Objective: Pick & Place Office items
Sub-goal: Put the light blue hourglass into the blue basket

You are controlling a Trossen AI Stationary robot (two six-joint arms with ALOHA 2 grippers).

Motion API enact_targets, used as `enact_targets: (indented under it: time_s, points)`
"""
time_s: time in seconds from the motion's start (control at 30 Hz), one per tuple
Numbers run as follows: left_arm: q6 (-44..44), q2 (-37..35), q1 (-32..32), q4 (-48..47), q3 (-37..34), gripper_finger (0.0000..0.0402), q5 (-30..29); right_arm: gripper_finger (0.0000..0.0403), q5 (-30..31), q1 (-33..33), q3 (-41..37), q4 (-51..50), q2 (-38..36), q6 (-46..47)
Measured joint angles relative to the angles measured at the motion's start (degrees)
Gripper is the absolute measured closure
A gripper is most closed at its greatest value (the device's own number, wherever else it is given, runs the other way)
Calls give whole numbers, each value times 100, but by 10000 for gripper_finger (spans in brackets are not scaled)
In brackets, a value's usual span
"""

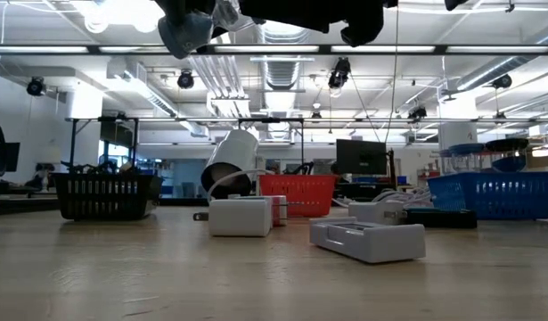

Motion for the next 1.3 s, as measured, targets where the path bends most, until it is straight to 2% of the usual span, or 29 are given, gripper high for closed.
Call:
enact_targets:
  time_s: [0.23, 0.43, 0.57, 0.83, 1.0, 1.13, 1.3]
  points:
    - [-1, 0, 0, 25, -2, 257, 0, 206, -5, -12, 0, 1, 0, 61]
    - [42, 0, 0, 176, 0, 175, -332, 207, 2, -23, -2, 8, 0, 121]
    - [9, -4, 3, 141, 0, 143, -457, 207, 20, -21, -2, 13, 2, 156]
    - [-213, -117, -2, -14, 0, 138, -457, 207, 15, -18, -2, -53, 2, 222]
    - [-330, -523, -2, -56, -2, 138, -431, 207, 13, -14, -3, -92, 0, 245]
    - [-490, -1168, -44, -23, -49, 138, -421, 207, 14, -14, -46, -129, -104, 312]
    - [-660, -2359, -201, 832, -832, 138, -617, 207, -17, 23, -286, -197, -509, 545]
